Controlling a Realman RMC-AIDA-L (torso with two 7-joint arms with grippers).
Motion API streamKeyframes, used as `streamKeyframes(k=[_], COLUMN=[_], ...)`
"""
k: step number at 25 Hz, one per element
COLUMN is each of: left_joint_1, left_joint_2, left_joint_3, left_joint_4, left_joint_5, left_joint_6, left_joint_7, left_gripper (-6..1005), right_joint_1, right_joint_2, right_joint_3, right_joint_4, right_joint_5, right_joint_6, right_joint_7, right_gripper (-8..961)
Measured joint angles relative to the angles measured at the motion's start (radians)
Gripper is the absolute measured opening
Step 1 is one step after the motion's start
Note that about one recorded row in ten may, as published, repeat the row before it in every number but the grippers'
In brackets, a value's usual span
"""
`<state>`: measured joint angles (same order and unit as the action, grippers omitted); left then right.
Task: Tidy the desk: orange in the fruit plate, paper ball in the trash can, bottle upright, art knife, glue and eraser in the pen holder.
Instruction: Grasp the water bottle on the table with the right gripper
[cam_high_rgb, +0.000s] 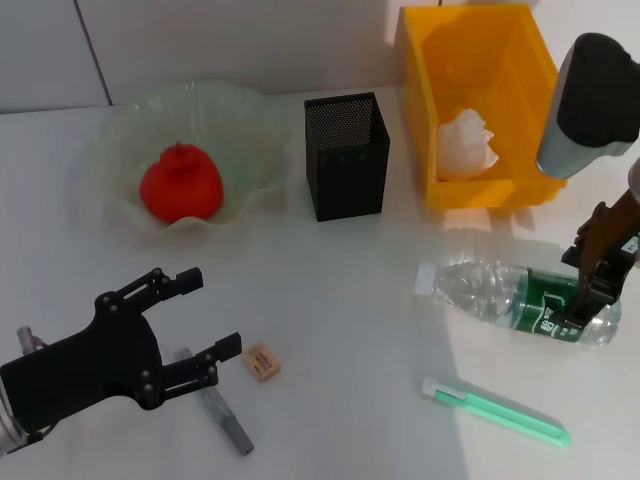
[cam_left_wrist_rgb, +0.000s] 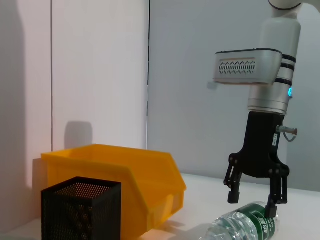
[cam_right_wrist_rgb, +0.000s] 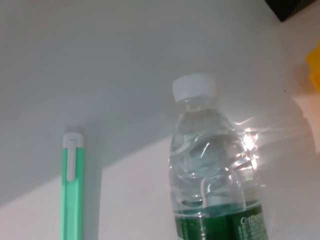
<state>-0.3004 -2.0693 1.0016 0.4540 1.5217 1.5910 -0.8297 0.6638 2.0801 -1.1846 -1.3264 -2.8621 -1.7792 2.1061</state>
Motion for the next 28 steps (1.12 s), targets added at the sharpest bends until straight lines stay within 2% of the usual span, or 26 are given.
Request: streamKeyframes(k=[12, 28], left_joint_1=[-0.002, -0.006], left_joint_2=[0.002, 0.002], left_joint_3=[0.0, 0.0], left_joint_4=[0.0, 0.0], left_joint_5=[0.0, 0.002], left_joint_6=[-0.008, -0.009], left_joint_7=[0.0, 0.002], left_gripper=[797, 791], right_joint_1=[0.004, -0.001], right_joint_2=[0.002, 0.006], right_joint_3=[-0.041, -0.062], right_joint_4=[0.13, 0.177], right_joint_5=[0.002, 0.01], right_joint_6=[0.109, 0.163], right_joint_7=[0.031, 0.054], right_gripper=[810, 795])
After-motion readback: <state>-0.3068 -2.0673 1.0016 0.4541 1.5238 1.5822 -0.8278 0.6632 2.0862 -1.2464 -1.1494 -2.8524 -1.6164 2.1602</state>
